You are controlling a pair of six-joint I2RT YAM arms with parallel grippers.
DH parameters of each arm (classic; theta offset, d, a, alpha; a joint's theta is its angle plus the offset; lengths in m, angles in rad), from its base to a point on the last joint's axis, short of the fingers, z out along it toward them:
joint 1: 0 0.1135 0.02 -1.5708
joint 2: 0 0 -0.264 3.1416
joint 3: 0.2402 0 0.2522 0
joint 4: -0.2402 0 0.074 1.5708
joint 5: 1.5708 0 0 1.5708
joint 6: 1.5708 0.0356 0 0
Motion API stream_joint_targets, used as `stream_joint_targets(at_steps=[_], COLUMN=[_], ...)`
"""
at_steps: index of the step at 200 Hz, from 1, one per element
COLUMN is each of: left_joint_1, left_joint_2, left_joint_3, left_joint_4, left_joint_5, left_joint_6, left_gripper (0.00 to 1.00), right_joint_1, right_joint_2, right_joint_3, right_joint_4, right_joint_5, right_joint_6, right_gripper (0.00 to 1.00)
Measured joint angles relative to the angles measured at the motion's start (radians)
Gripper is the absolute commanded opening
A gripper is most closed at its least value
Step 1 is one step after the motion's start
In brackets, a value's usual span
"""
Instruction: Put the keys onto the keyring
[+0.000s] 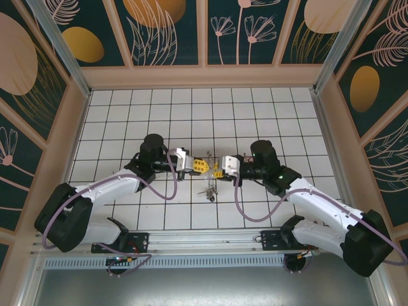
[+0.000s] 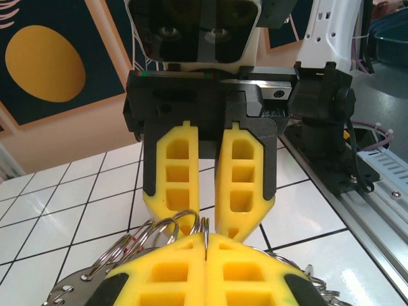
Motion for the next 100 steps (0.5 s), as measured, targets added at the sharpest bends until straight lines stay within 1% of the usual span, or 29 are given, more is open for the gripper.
stream_joint_targets(at_steps=[91, 100], left_joint_1=[0.000, 0.000], left_joint_2=[0.048, 0.051], left_joint_3=[0.000, -0.002], left_joint_4=[0.111, 0.118], left_joint_5=[0.047, 0.048], left_joint_6=[-0.079, -0.083], left_gripper=[0.00, 0.00], right_joint_1=[0.040, 0.041], right_joint_2=[-0.031, -0.032], right_joint_3=[-0.039, -0.041], right_joint_4=[0.091, 0.098], right_joint_5=[0.057, 0.061], right_joint_6=[-0.042, -0.042], right_gripper=[0.17, 0.18])
